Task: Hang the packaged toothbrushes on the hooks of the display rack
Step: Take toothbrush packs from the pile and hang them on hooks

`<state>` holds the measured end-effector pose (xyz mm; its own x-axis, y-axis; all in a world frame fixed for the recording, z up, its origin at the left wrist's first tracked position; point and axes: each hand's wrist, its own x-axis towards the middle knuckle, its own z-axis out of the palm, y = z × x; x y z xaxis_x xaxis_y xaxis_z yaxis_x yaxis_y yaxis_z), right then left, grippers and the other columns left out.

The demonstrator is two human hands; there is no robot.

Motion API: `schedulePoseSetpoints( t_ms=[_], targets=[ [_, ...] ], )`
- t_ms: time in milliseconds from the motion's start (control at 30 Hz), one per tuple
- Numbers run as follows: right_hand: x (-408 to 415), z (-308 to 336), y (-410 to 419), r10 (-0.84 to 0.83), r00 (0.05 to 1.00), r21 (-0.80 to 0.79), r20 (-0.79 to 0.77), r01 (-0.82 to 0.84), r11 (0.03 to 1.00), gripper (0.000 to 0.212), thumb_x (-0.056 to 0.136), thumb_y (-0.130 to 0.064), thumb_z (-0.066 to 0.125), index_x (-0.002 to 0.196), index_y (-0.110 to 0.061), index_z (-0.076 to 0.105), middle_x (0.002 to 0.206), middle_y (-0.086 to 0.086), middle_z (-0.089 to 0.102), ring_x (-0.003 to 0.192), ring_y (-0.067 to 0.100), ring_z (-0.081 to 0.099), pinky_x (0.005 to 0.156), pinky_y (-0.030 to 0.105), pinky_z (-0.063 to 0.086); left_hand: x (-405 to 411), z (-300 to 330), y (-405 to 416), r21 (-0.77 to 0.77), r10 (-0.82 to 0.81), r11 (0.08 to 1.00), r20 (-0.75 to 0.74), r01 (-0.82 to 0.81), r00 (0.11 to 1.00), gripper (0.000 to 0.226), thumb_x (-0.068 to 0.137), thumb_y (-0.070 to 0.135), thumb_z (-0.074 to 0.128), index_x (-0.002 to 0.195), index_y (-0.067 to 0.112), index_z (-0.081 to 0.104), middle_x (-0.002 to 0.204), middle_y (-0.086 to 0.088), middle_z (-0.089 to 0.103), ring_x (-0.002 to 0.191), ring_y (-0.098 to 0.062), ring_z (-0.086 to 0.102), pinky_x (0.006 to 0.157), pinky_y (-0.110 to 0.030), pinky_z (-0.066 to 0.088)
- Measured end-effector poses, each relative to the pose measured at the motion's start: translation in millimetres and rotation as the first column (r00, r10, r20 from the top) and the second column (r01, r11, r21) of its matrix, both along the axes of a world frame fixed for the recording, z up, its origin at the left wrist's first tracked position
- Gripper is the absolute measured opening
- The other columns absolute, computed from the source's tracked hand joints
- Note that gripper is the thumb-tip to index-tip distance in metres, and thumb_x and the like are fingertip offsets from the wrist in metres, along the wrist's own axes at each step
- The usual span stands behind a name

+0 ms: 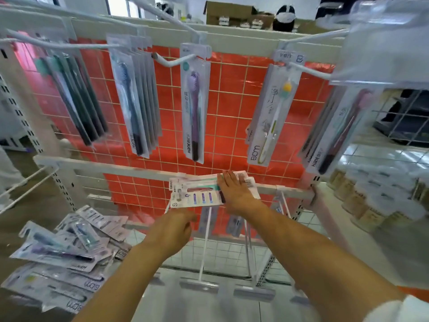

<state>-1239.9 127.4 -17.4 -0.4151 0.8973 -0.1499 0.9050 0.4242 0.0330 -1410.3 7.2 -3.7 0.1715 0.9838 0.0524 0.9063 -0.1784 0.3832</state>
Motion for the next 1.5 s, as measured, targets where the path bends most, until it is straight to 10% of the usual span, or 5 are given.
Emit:
schedulePoseSetpoints(
  t_ms=[533,1167,1500],
  targets=[
    [0.0,-14.2,-5.1,-0.024,1.0,0.008,0.008,0.024,1.0,0.085,0.091,-0.03,0.052,0.149,-0.009,-0.006,0.158,0.012,-0.001,0.146,0.027,-0.005,0.118,0.048,-0.002,-4.3,-9.8,5.8,0.02,0.02,1.0,0.054,-0.022,0.998,0.031,0.095,0.014,0.042,0.12,0.015,0.061,0.124,-0.003,0.061,0.108,-0.02,0.058,0.086,-0.031,0.048],
    [3.2,-7.7,-50.9,0.012,0.998,0.155,-0.055,-0.003,0.988,0.036,0.086,-0.014,0.056,0.122,-0.014,0.052,0.116,0.008,0.061,0.107,0.026,0.057,0.091,0.037,0.045,-24.8,-7.6,-11.9,-0.05,0.153,0.988,0.133,-0.148,0.979,0.022,0.092,0.013,0.047,0.098,0.015,0.068,0.103,-0.001,0.068,0.092,-0.017,0.06,0.077,-0.025,0.047],
    [12.5,27.0,-81.5,-0.284,0.785,-0.419,-0.55,0.035,0.907,0.021,0.084,-0.014,0.063,0.103,-0.015,0.055,0.083,-0.002,0.056,0.07,0.012,0.054,0.062,0.022,0.044,-31.7,-8.6,-19.7,-0.025,0.311,0.948,0.293,-0.317,0.904,0.02,0.092,0.014,0.05,0.1,0.018,0.069,0.086,0.006,0.064,0.076,-0.009,0.059,0.058,-0.012,0.038]
  ],
)
